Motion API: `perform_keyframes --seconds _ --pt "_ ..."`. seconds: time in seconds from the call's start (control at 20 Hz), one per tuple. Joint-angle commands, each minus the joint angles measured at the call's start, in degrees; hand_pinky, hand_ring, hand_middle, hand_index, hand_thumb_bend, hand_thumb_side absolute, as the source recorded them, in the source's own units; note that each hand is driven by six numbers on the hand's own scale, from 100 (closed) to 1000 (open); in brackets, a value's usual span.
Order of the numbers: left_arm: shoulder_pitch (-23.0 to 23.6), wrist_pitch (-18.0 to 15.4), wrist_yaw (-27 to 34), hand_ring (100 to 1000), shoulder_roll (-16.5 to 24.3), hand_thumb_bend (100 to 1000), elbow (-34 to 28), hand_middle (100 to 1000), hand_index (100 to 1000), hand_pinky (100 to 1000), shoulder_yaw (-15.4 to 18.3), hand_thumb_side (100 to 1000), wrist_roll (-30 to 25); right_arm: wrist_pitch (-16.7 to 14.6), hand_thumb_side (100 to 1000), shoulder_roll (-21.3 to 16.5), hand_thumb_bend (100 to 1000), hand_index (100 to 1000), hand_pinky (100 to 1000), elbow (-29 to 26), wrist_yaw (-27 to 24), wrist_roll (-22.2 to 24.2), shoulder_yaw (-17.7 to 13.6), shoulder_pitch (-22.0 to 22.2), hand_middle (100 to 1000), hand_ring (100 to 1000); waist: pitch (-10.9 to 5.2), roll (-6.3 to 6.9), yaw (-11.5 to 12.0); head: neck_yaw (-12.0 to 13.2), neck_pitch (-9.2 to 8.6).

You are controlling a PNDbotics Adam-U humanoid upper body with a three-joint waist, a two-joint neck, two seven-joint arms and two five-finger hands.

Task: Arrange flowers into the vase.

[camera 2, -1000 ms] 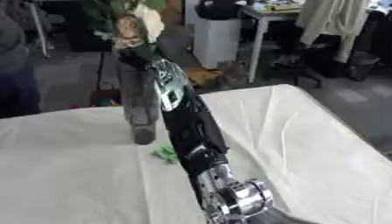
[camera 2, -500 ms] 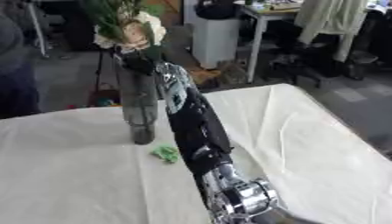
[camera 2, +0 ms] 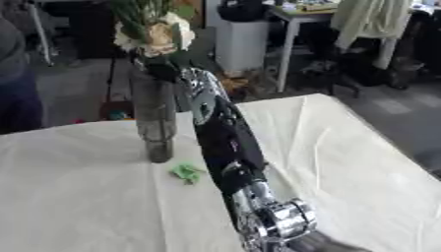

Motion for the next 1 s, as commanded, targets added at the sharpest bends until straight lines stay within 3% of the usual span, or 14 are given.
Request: perform_keyframes --seconds 0.05,0.7,1.0 --pt "-0.2 -0.1 -0.1 534 1.2 739 -0.5 450 694 627 0.5 732 -0.1 0.0 867 -2.0 549 952 1000 -1.0 1.2 0.5 0.0 -1.1 918 1000 -0.91 0.25 -0.1 0.2 0.1" --pt "0.0 -0.2 -0.3 535 1.2 737 -0.3 450 694 627 0.6 732 0.0 -1.4 879 -4.5 642 977 1000 2.6 4.0 7.6 1.3 0.2 937 1000 -1.17 0.15 -0.5 0.7 0.15" --pt "0.1 -0.2 -0.3 535 1.2 737 -0.2 450 694 627 0.6 732 0.0 -1.9 886 -5.2 639 979 1000 2.1 3.9 9.8 1.2 0.3 936 1000 -1.25 0.14 -0.6 0.7 0.14"
